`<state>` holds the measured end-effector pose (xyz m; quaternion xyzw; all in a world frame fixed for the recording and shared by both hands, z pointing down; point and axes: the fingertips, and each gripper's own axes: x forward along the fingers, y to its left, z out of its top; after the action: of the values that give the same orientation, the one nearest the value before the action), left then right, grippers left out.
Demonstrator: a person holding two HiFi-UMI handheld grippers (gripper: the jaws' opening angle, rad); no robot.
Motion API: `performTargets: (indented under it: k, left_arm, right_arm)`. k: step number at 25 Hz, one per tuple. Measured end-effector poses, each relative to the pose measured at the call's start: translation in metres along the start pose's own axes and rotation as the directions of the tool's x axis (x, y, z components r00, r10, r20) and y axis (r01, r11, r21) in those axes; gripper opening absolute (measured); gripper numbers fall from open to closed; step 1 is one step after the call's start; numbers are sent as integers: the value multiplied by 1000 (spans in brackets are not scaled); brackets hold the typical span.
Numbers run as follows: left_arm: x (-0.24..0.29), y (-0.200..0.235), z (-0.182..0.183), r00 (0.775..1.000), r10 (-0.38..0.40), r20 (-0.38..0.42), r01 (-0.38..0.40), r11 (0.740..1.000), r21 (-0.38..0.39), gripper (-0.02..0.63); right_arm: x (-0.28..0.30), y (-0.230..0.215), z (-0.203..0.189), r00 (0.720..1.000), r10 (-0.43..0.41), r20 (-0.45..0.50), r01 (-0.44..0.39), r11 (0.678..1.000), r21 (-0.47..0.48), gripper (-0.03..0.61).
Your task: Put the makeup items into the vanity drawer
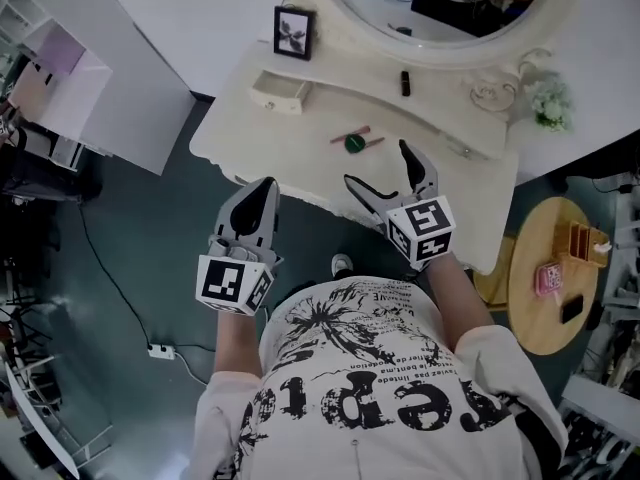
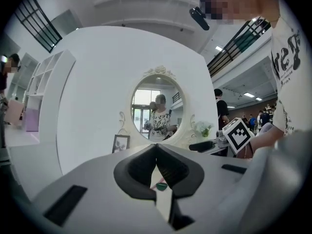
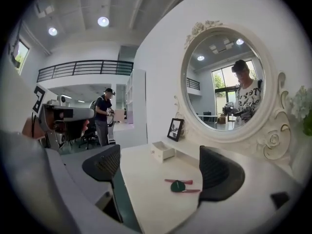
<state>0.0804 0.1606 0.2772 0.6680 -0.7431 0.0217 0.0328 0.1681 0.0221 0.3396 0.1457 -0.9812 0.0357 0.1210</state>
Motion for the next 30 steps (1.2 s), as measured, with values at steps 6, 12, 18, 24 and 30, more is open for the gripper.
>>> performTargets:
  k: [6, 12, 18, 24, 30]
  left_arm:
    - [72, 14, -11, 995, -91, -35, 90, 996, -22, 12]
    - [134, 36, -12, 966, -253, -55, 254, 967, 7, 12]
    - [192, 62, -27, 889, -442, -121, 445, 896, -6, 12]
    - [224, 76, -67, 798, -569, -197, 568, 820, -70, 12]
    - [243, 83, -107, 720, -642, -264, 643, 760, -93, 12]
  right_arm:
    - [37, -43, -24, 992, -47, -119, 55, 997, 61, 495]
    - [79, -69, -44, 967, -135, -216, 160, 982, 102, 495]
    - [117, -88, -77, 909, -237, -343, 306, 938, 164, 486]
    - [146, -94, -132, 826, -247, -506, 406, 884, 230, 417]
    - [164, -96, -174, 770, -250, -587, 487, 825, 287, 327]
